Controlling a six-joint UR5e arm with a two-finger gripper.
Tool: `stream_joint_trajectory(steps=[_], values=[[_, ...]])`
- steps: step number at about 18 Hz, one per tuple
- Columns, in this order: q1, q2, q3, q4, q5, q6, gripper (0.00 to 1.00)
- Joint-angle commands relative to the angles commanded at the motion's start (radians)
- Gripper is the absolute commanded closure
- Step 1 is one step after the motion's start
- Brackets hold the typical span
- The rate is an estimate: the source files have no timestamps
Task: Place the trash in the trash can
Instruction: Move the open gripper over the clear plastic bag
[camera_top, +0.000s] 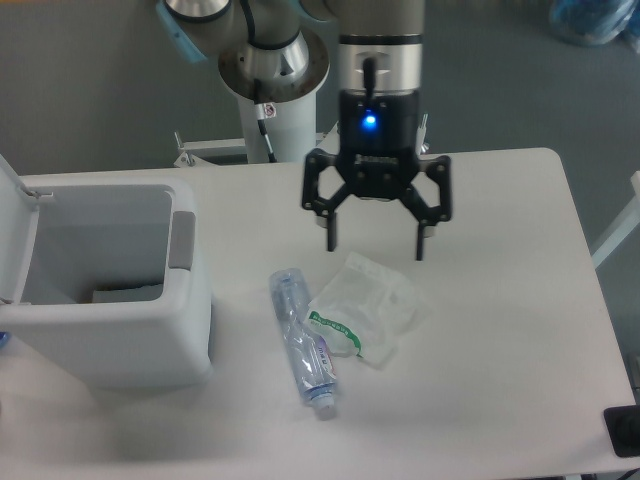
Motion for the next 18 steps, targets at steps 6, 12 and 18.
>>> stream_joint_trajectory(steps=[6,12,18], values=[[0.011,-0.040,-0.006,0.009,0.049,0.065,0.00],[0.009,-0.086,-0.037,0.072,0.074,0.065,0.00],[0.003,-0.118,-0.083,0.097,0.071,0.026,0.00]])
